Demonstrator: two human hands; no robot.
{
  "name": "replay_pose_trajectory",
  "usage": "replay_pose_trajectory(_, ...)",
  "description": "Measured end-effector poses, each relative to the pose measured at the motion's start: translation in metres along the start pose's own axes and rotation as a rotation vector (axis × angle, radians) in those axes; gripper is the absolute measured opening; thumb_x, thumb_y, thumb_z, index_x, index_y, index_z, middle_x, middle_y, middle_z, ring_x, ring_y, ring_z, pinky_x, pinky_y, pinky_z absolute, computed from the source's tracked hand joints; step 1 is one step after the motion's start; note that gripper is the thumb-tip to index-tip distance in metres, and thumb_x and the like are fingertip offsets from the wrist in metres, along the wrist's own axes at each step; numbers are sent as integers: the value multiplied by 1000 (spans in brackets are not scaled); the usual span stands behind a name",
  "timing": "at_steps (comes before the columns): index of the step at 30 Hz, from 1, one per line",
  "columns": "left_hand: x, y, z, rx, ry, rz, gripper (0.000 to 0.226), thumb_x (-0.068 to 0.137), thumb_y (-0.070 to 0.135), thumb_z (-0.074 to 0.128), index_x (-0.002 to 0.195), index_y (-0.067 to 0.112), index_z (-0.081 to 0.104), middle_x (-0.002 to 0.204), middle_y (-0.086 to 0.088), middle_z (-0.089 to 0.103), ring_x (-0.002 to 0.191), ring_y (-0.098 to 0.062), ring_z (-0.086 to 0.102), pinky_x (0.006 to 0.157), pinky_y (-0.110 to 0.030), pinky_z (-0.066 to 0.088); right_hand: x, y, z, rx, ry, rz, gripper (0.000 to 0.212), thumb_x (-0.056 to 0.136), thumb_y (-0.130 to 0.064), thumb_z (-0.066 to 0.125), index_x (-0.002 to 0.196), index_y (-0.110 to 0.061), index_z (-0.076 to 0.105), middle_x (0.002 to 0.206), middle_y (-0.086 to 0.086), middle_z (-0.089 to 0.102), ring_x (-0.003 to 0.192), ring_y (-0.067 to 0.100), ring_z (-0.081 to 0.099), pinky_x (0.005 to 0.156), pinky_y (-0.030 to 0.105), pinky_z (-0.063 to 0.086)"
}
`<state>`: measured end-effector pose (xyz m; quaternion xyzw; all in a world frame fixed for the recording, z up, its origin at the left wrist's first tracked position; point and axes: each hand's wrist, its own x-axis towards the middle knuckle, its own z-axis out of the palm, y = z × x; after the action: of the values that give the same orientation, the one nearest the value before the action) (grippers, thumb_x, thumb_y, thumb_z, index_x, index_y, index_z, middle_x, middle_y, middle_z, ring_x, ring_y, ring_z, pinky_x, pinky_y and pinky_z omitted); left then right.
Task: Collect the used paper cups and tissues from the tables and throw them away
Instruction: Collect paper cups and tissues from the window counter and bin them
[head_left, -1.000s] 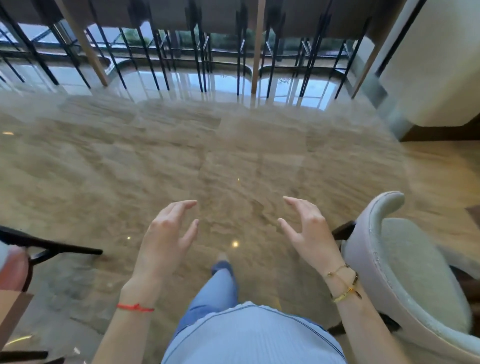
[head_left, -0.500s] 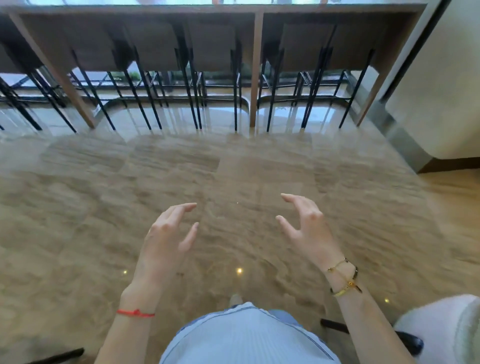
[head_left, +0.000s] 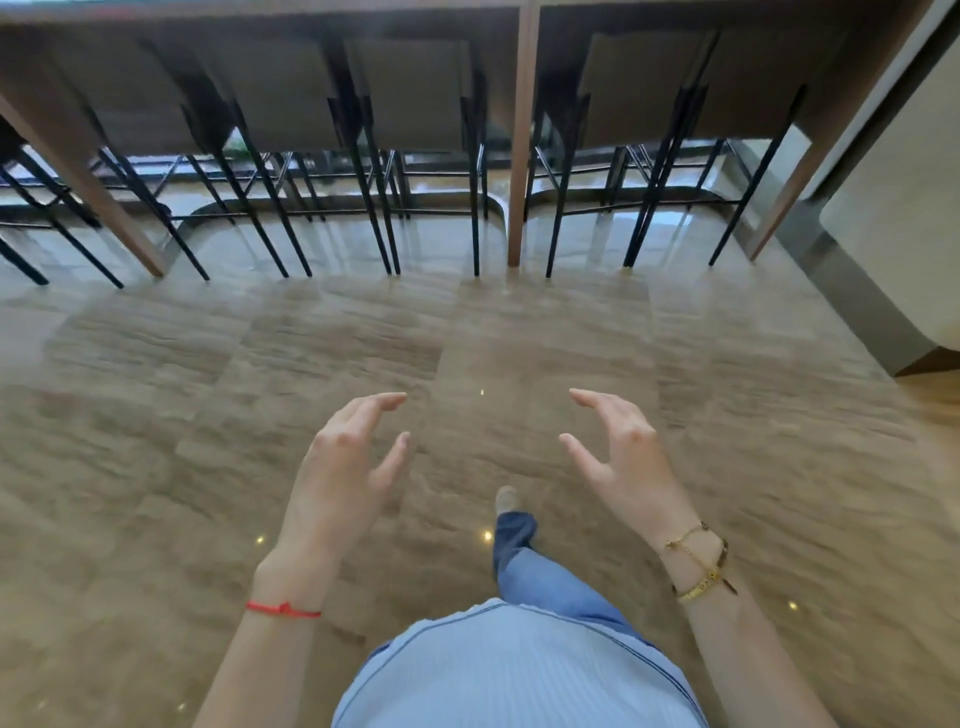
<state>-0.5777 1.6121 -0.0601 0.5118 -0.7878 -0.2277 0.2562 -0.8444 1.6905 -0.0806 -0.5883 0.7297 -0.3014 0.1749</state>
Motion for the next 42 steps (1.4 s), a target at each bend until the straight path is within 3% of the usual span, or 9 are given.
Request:
replay_pose_trajectory(5,125,3,11,11,20,-5,38,87,16,67,124,19,61,119,7,63,113,-9,57,100,-23,41,129,17,-13,1,14,-21,45,86,-22,67,128,-14,55,125,1,59,122,15,48,104,16,28)
replay_pose_trajectory(15,329,-16,24,-1,91,-46,38,88,16,66,125,16,60,121,4,62,116,-12,56,102,-30,43,358,27,-20,-28,-44,-126,48,88,-26,64,133,-13,51,130,1,56,126,14,46,110,29,34)
replay_pose_trajectory(23,483,-59,46,18,94,-71,39,88,17,66,126,17,59,122,6,62,114,-10,57,97,-19,38,520,49,7,-44,-51,-121,49,88,-29,64,133,-16,50,129,-1,56,125,10,46,108,24,34)
replay_pose_trajectory(36,783,-136,22,52,78,-8,39,87,14,67,126,14,60,121,1,63,114,-14,58,99,-18,36,815,25,43,-48,19,-107,50,89,-30,61,136,-19,47,133,-4,53,128,7,41,106,18,26)
replay_pose_trajectory(42,879,-162,15,42,75,0,40,89,19,65,129,17,58,126,2,61,120,-12,55,104,-30,42,915,25,57,-65,38,-84,51,88,-34,61,135,-22,46,133,-5,53,127,4,41,107,20,29)
